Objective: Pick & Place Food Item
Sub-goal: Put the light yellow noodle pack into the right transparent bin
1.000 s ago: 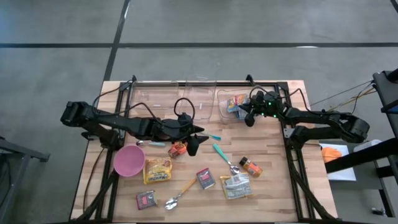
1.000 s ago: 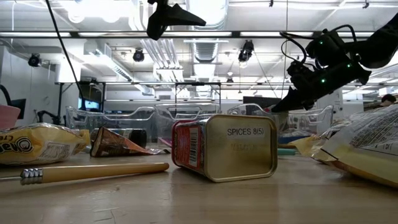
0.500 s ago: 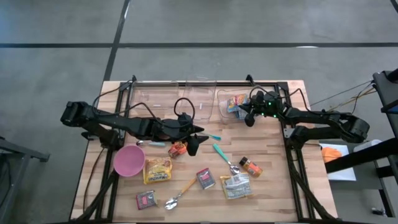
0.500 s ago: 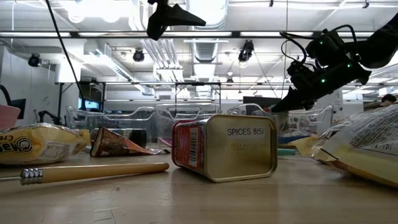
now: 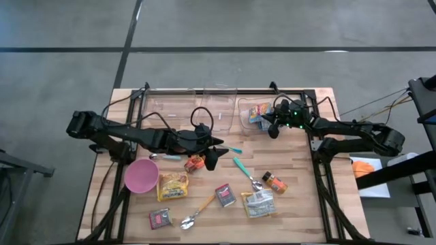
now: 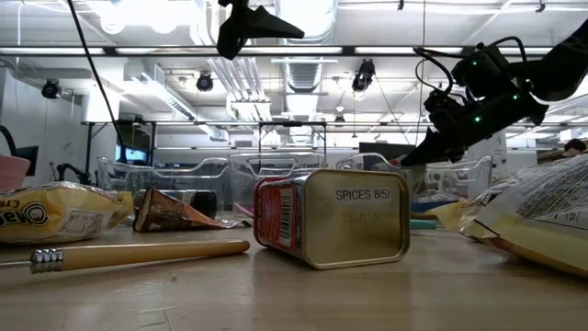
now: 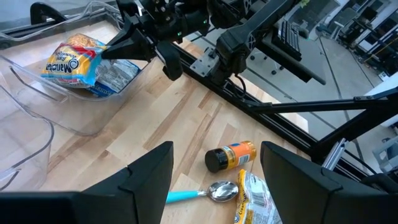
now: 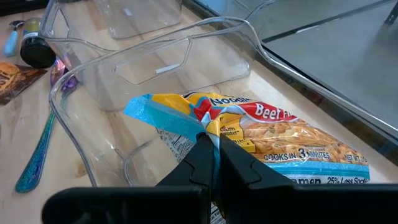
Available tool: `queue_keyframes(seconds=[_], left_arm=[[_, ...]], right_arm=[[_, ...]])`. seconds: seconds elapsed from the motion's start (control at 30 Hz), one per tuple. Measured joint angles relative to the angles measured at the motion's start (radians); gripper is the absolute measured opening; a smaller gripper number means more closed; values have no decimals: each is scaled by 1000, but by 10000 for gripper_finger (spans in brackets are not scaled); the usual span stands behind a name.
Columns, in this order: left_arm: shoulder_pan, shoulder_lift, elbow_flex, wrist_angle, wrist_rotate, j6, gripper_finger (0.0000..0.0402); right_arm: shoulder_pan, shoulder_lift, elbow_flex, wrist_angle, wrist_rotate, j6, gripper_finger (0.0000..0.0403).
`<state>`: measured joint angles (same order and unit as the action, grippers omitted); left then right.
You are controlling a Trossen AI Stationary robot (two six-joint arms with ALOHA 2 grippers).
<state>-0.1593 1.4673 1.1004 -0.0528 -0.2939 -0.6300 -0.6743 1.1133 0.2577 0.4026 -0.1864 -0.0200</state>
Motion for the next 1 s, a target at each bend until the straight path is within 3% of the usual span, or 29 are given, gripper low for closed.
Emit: queue_keyframes(seconds=[0.77,0.87,1.0], left_arm=[[6,0,0,0,0,1,248],[6,0,0,0,0,1,248],[6,0,0,0,0,2,248]], right_arm=[[0,0,0,0,3,37,11],[0,0,0,-1,2,39,35],[0,0,0,-1,2,47,94]])
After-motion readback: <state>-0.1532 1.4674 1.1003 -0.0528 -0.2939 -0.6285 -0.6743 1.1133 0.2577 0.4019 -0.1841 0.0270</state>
